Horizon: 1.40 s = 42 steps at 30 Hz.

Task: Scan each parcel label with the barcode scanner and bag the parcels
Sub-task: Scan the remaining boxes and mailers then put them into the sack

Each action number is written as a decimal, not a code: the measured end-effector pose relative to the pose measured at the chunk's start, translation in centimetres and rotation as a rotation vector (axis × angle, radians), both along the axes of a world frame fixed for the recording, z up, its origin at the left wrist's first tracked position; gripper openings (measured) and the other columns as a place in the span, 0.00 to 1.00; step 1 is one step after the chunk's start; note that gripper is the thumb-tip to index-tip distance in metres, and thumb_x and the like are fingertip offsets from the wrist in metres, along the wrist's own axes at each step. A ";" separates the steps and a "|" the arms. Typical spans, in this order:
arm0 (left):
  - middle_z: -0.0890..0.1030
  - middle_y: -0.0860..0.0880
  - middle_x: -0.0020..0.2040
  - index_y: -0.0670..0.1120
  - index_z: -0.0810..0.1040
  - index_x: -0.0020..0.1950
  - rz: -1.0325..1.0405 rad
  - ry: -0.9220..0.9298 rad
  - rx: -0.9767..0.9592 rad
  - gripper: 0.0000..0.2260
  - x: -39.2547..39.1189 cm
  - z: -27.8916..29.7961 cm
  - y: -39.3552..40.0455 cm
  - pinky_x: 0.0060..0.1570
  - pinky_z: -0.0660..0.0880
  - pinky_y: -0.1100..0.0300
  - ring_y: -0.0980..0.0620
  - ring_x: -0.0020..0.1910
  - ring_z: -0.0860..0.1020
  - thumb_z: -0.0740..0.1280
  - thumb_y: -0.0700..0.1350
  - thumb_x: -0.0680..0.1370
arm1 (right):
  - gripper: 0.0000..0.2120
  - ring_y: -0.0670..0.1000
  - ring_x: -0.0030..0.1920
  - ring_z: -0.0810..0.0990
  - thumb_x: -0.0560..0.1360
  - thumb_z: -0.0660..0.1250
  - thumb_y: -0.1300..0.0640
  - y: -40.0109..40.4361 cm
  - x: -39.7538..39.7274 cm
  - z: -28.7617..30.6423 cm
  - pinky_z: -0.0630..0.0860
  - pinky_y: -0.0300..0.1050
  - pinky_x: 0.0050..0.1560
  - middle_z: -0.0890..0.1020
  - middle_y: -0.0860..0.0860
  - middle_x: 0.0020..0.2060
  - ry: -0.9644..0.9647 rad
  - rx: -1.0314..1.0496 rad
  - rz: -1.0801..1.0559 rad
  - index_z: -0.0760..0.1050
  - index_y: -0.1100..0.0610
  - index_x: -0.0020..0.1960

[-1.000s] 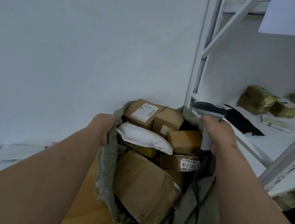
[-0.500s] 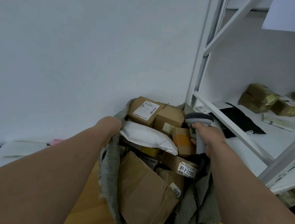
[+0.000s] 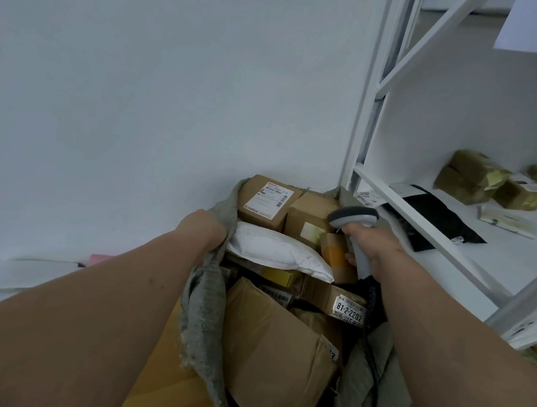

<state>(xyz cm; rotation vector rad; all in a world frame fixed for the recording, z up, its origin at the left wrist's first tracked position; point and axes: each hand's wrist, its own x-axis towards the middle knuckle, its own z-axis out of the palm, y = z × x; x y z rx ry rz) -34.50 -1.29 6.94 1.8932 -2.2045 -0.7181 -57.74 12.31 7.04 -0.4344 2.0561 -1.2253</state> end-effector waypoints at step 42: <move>0.77 0.42 0.64 0.41 0.77 0.65 -0.041 0.010 -0.174 0.16 -2.5 3.1 3.9 0.63 0.70 0.56 0.43 0.64 0.74 0.61 0.36 0.78 | 0.27 0.60 0.66 0.75 0.79 0.60 0.43 -2.5 -3.4 2.8 0.70 0.47 0.62 0.77 0.61 0.65 0.612 0.255 0.274 0.74 0.63 0.67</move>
